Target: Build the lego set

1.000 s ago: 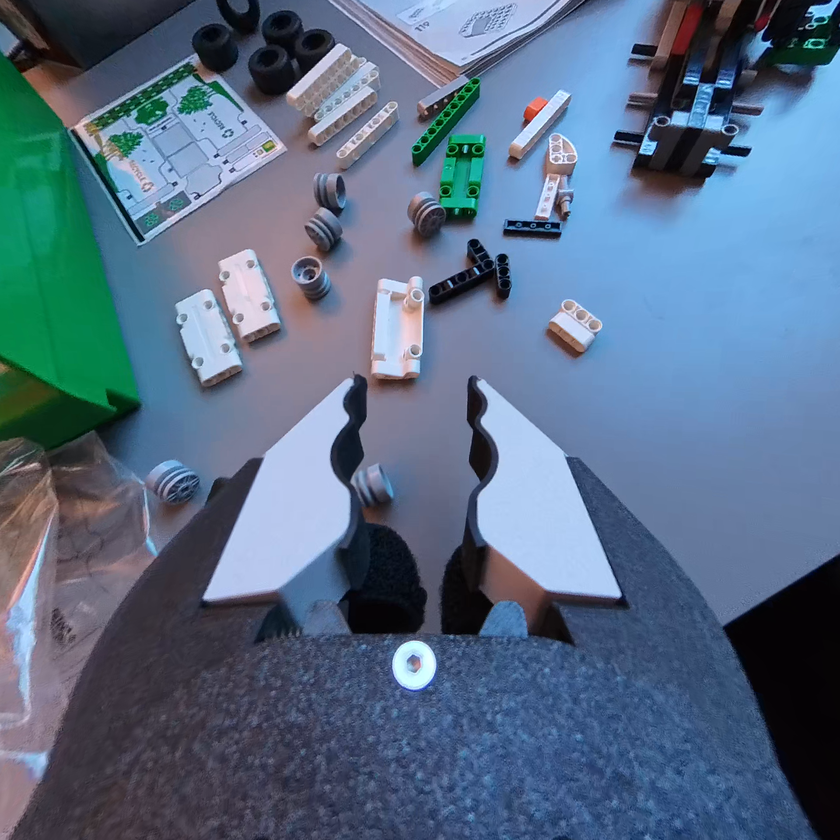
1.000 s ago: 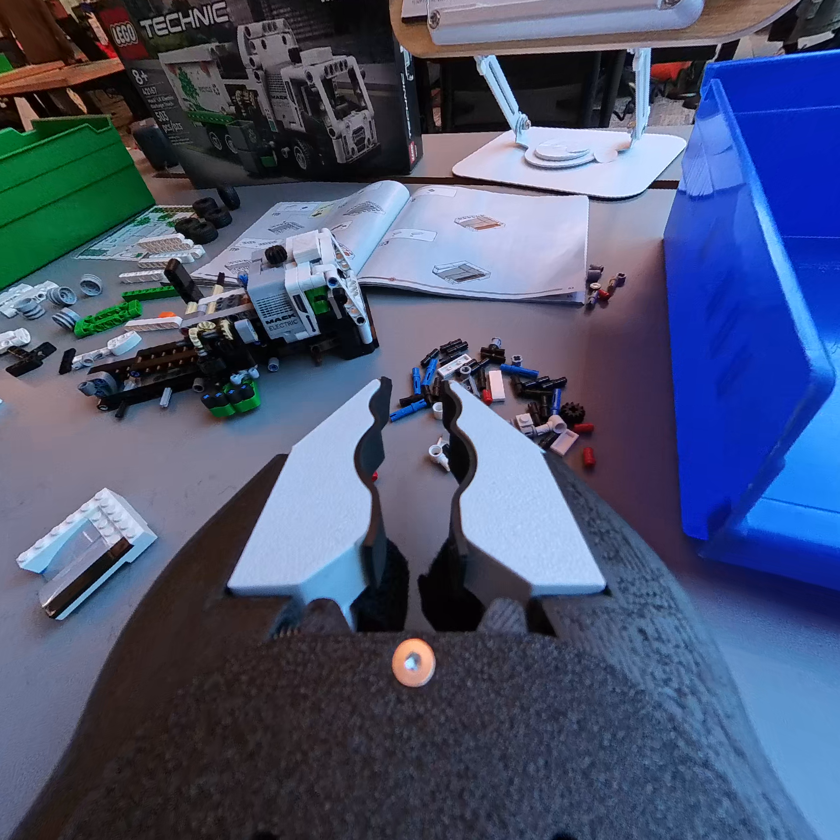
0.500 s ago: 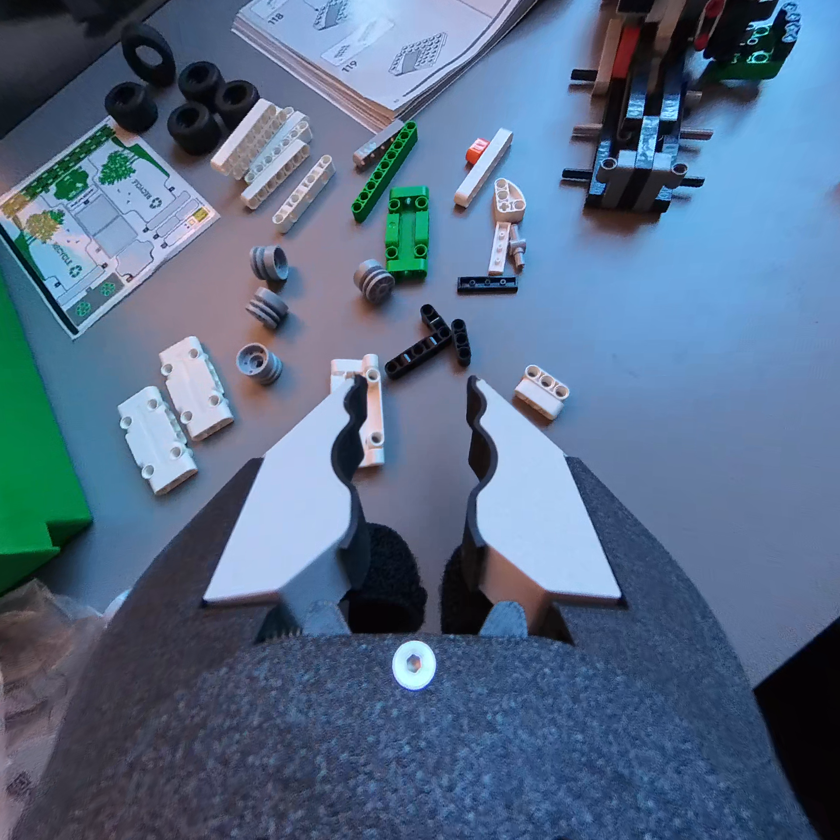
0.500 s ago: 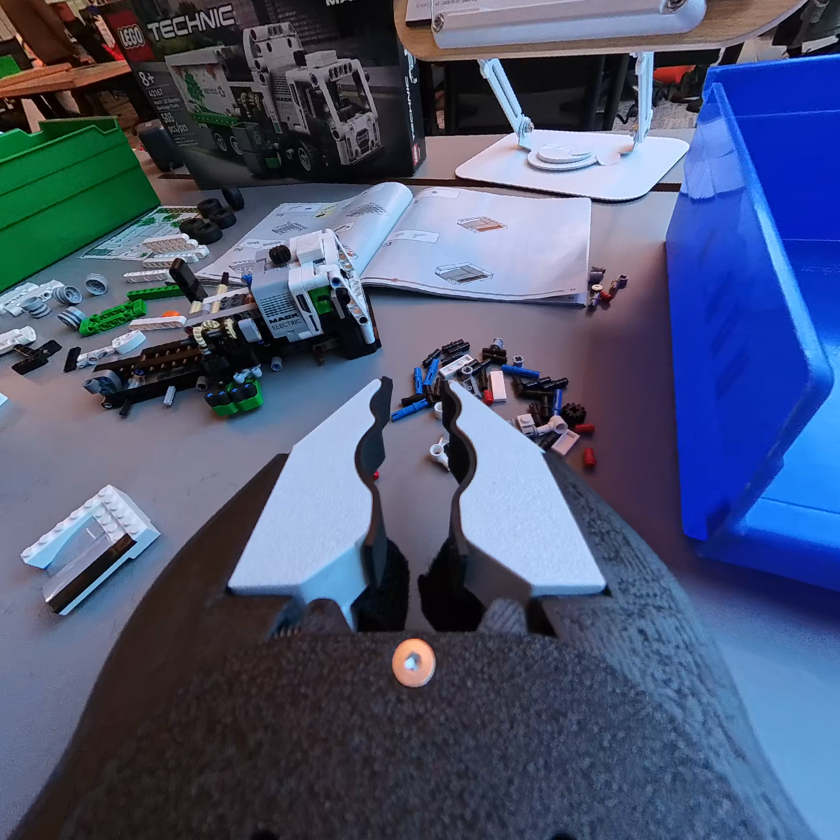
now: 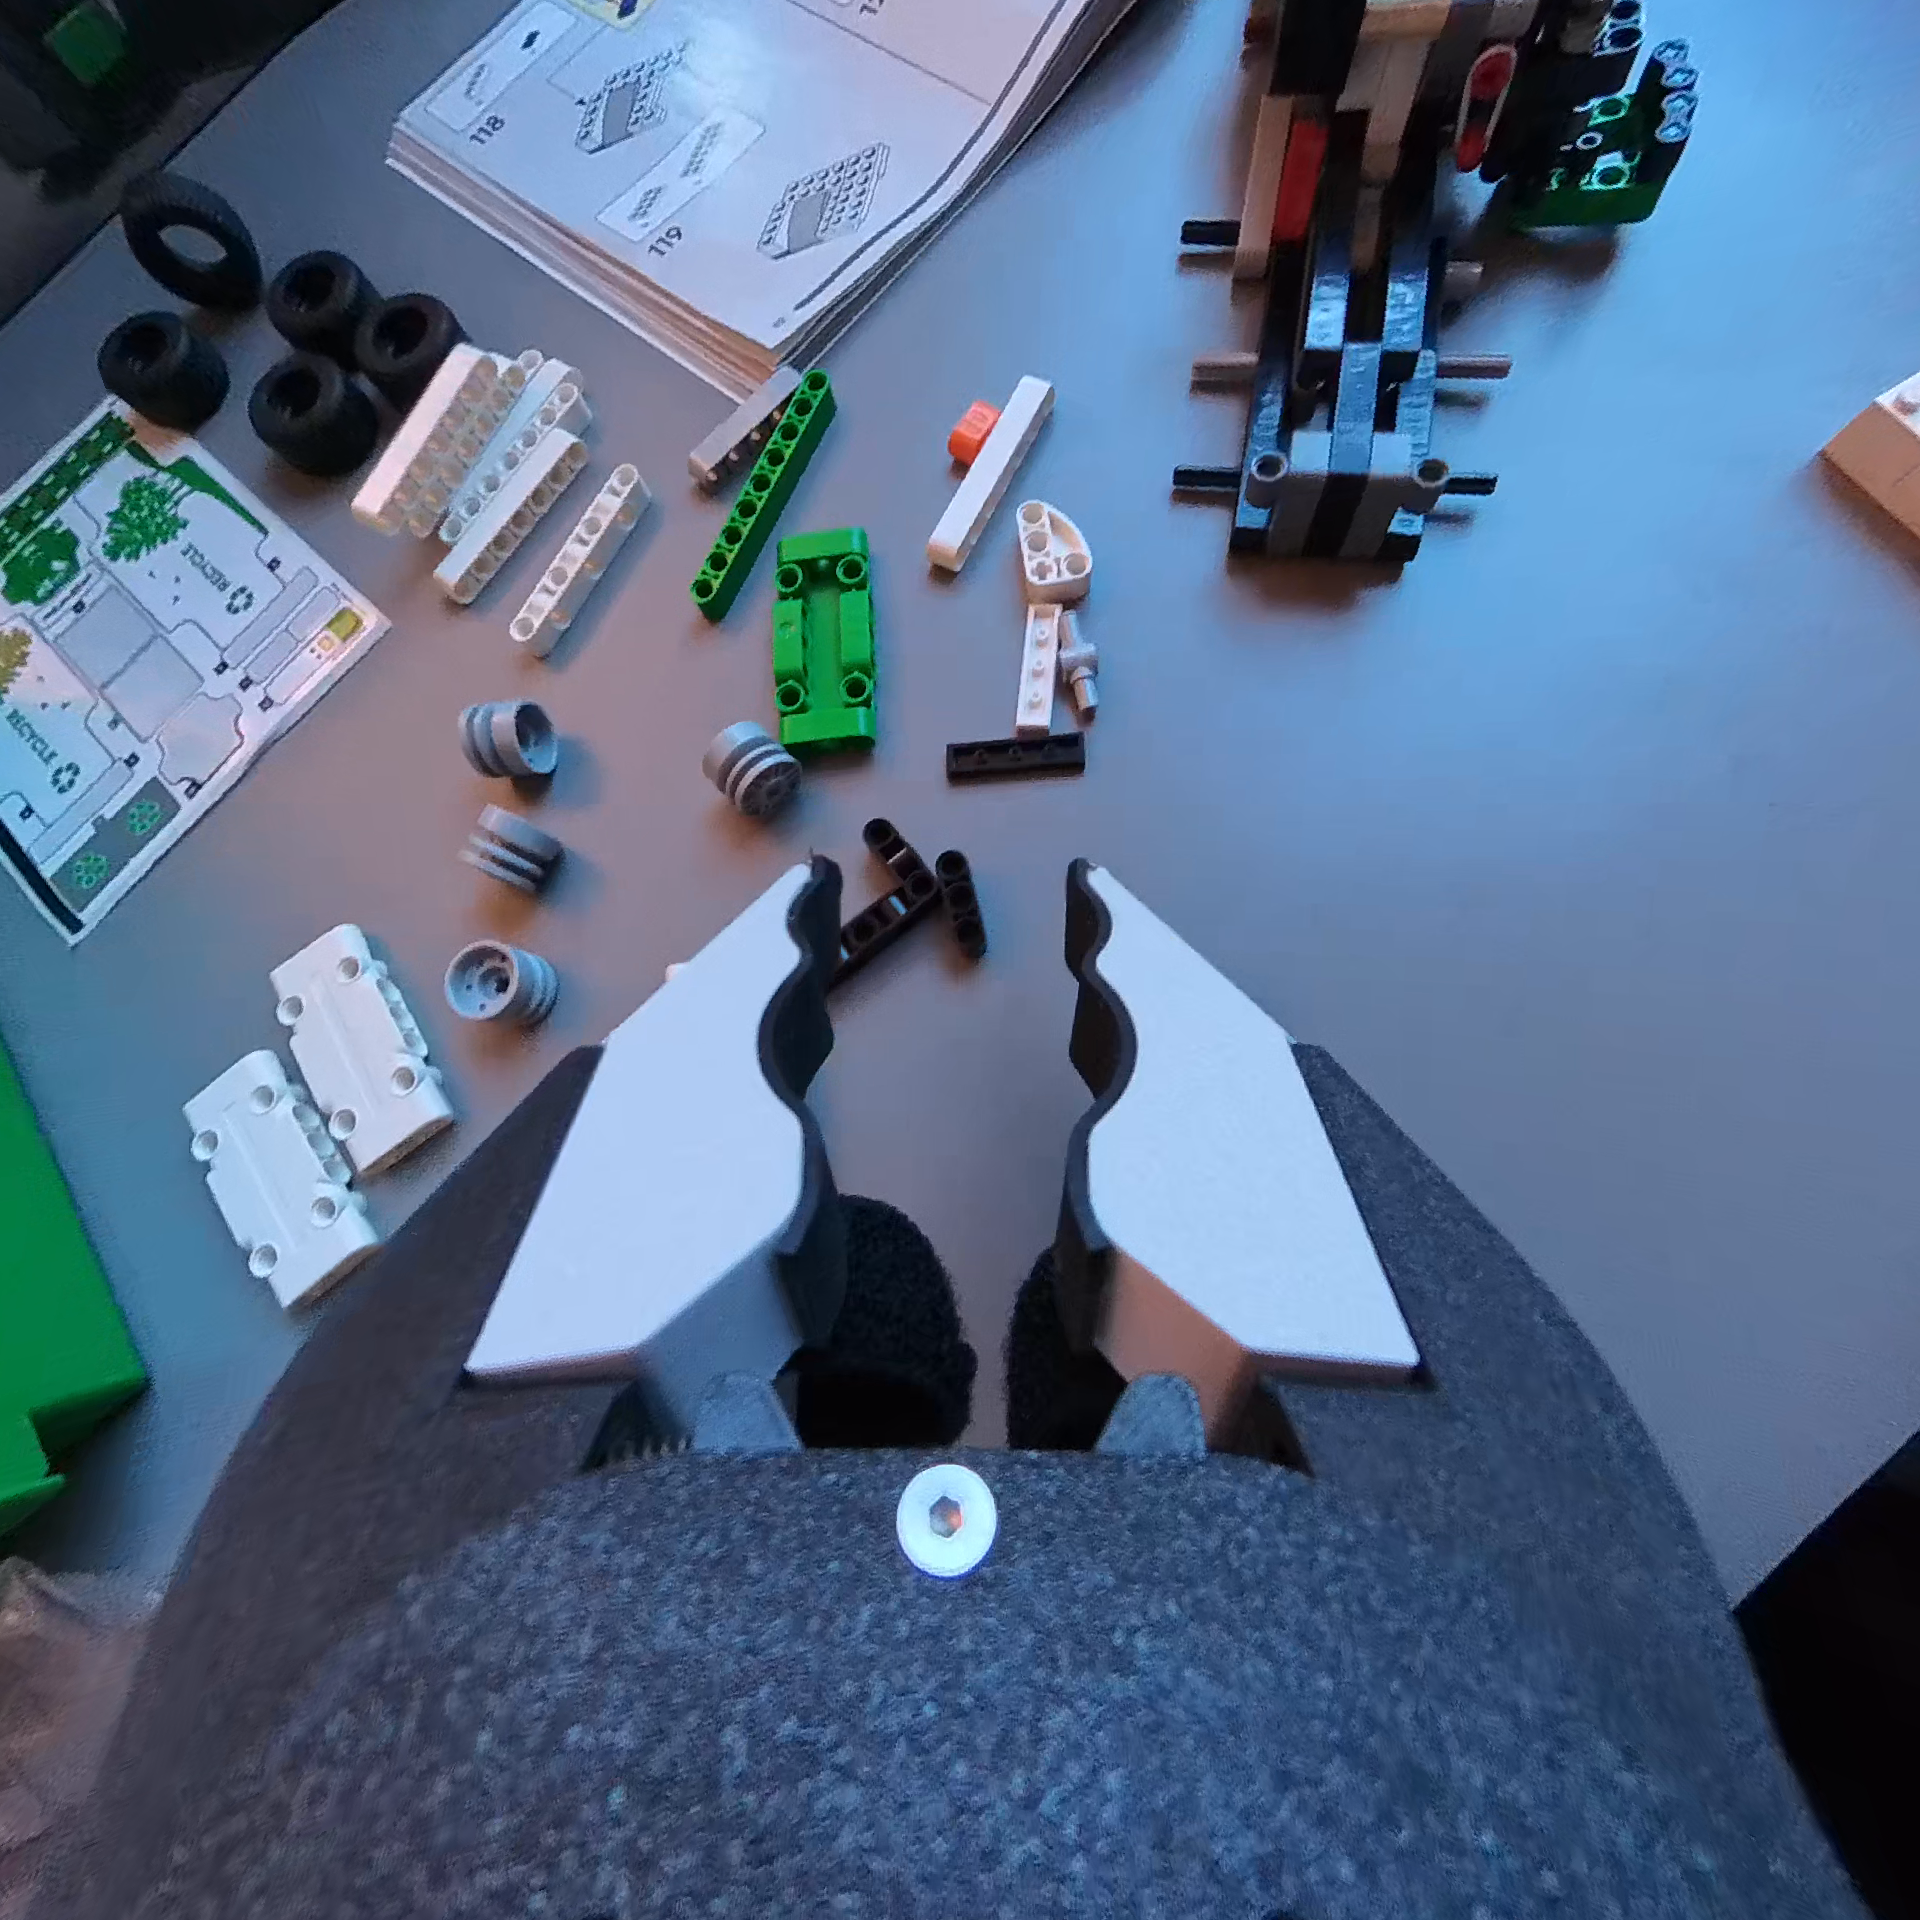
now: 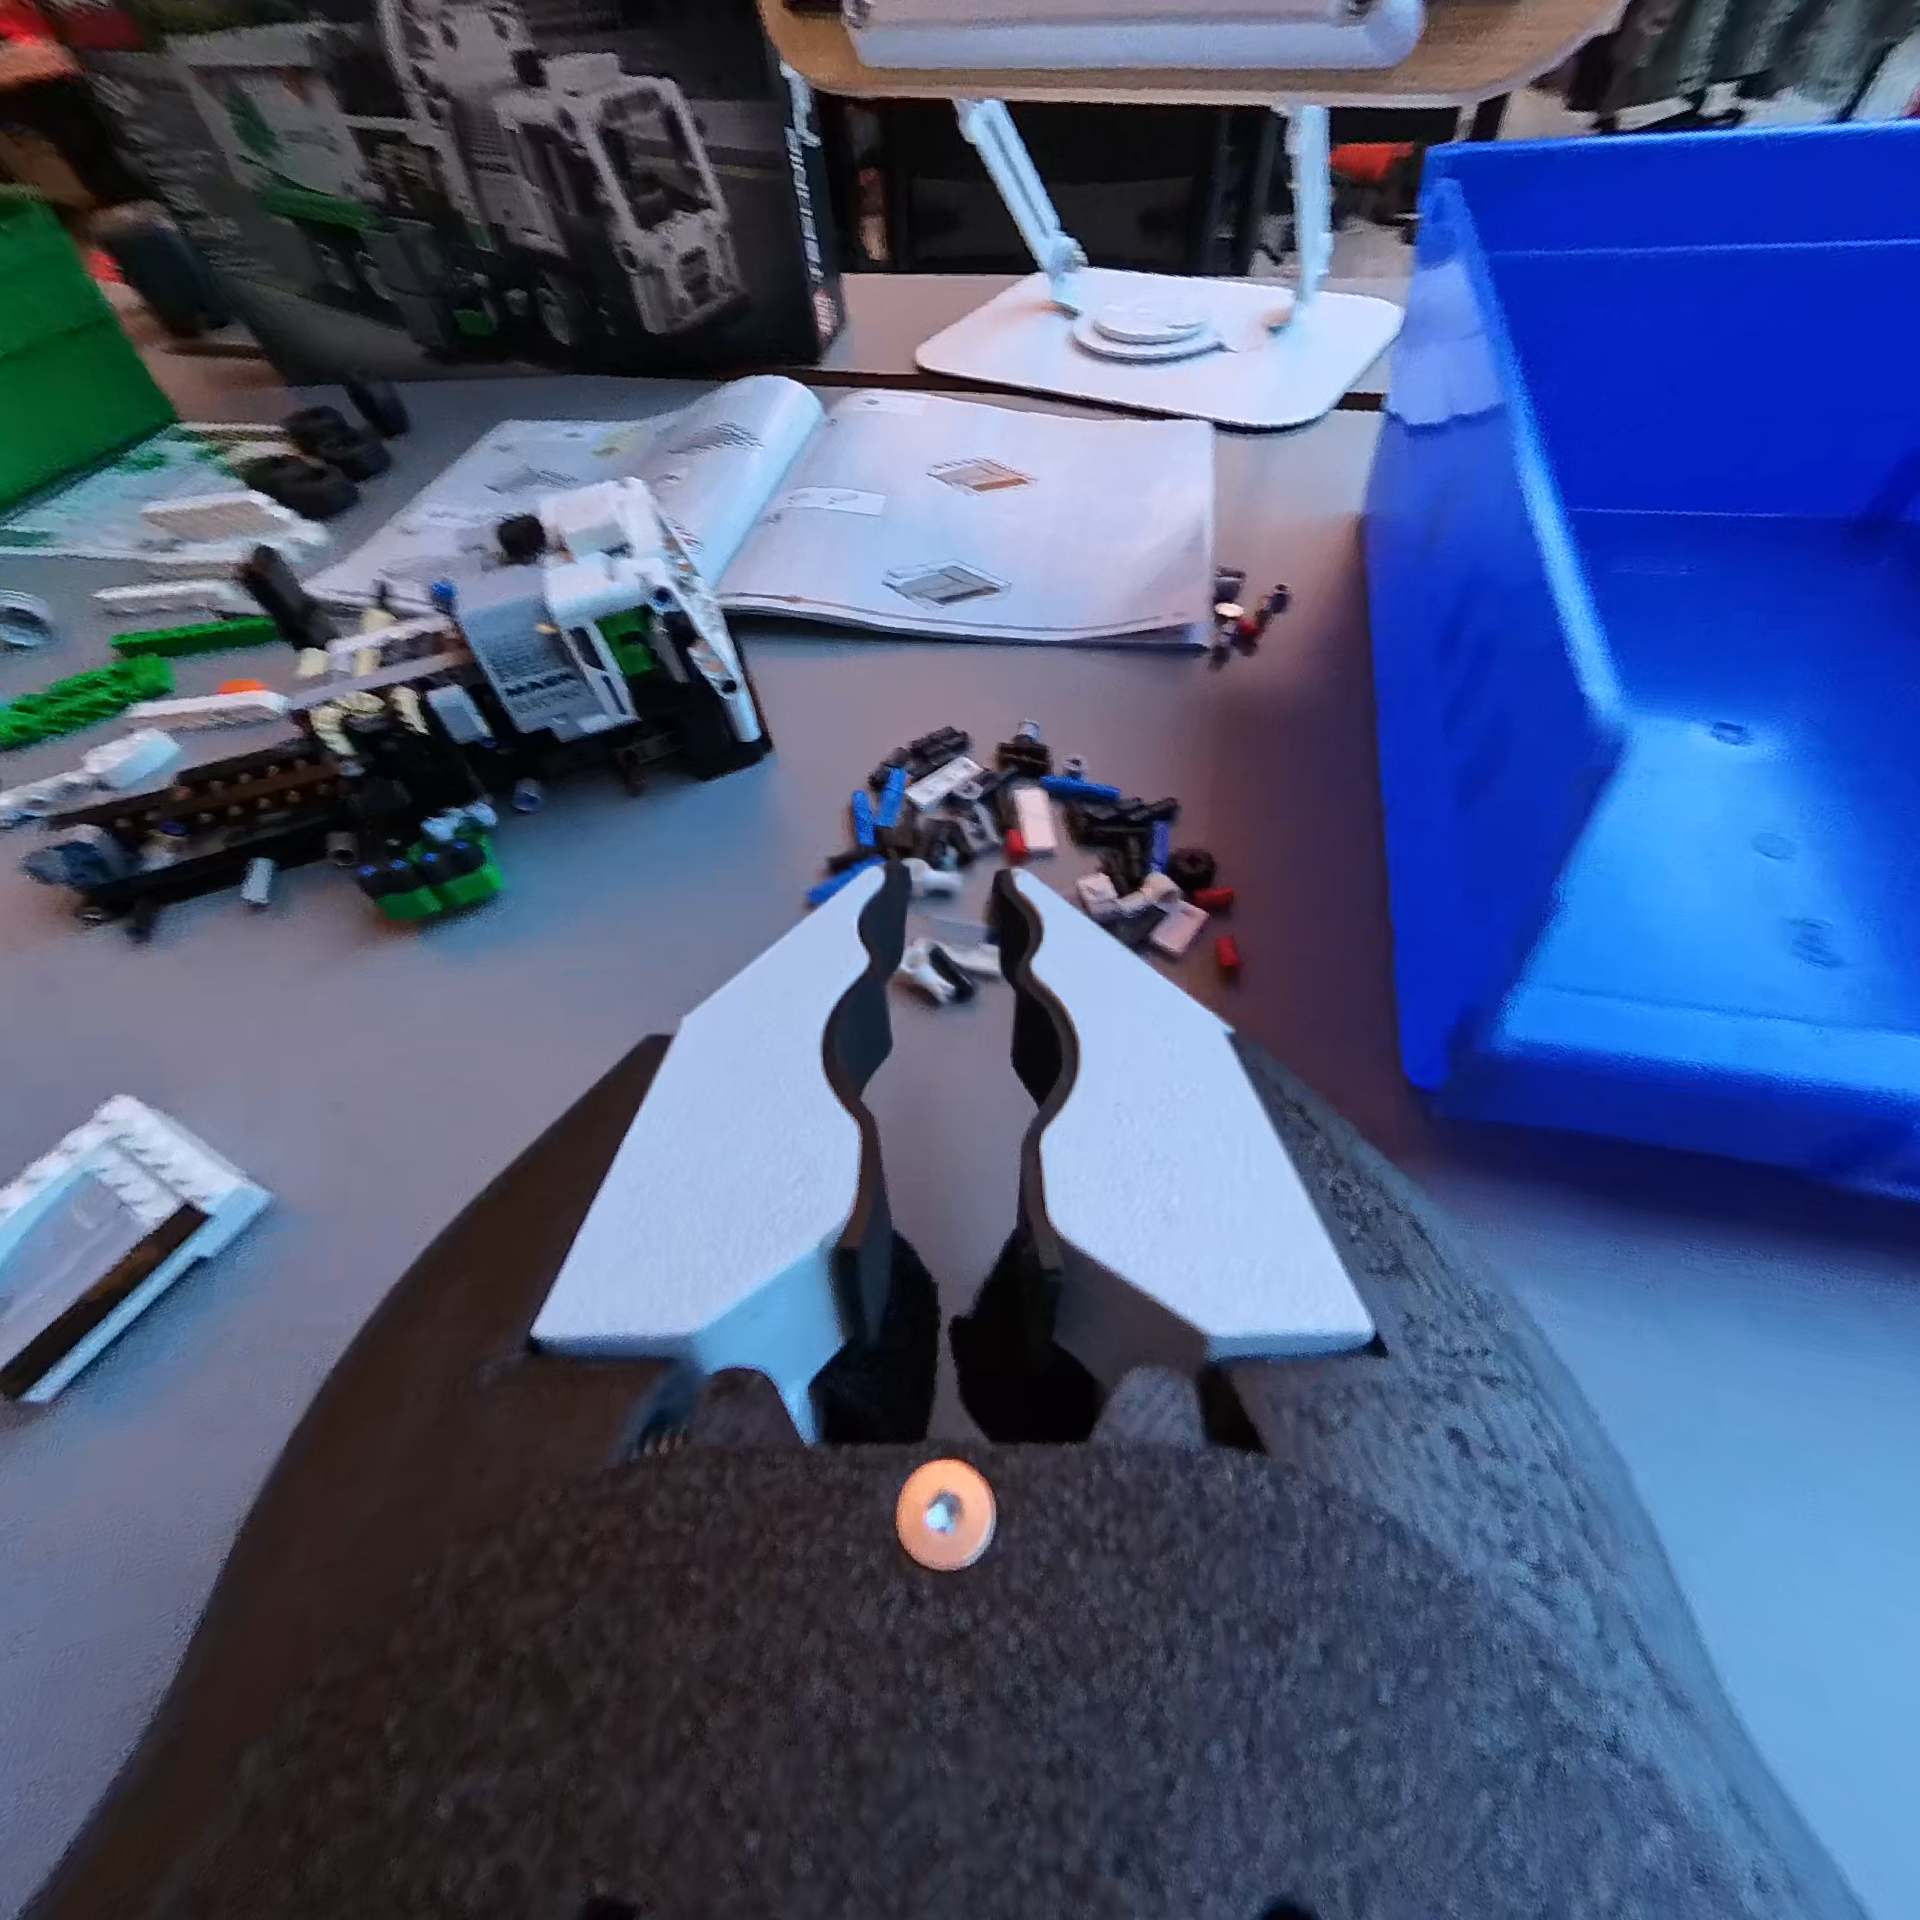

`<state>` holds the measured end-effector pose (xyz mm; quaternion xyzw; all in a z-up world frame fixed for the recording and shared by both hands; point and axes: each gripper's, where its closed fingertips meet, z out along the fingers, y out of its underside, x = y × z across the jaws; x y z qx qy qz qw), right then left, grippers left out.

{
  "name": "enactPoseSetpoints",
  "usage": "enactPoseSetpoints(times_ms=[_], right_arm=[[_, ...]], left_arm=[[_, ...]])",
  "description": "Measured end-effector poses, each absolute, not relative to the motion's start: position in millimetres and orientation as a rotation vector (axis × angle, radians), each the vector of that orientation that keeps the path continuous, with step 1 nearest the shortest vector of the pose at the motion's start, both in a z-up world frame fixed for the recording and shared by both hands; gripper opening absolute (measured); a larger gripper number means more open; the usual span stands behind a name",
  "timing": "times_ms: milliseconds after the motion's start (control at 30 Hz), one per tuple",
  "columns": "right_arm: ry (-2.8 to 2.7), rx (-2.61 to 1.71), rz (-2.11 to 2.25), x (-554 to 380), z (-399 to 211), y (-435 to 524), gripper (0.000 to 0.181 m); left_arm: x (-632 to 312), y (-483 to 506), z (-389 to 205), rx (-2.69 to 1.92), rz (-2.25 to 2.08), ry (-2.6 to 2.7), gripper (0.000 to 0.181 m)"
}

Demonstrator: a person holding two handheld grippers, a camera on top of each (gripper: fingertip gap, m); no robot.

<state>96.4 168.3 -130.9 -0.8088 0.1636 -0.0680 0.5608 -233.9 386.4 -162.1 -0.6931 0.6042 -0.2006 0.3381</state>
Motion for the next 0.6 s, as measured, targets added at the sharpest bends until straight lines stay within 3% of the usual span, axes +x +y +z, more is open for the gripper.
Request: enactPoseSetpoints(times_ms=[167, 600], right_arm=[[0.442, -1.967, -0.362, 120.8, -139.0, 130.9, 0.016], [0.446, -2.000, -0.298, 123.4, -147.5, 125.1, 0.016]], left_arm=[[-219.7, 378.0, -164.0, -1.778, -0.533, 1.639, 0.042], [-203.3, 364.0, -168.8, -1.768, -0.536, 1.693, 0.042]])
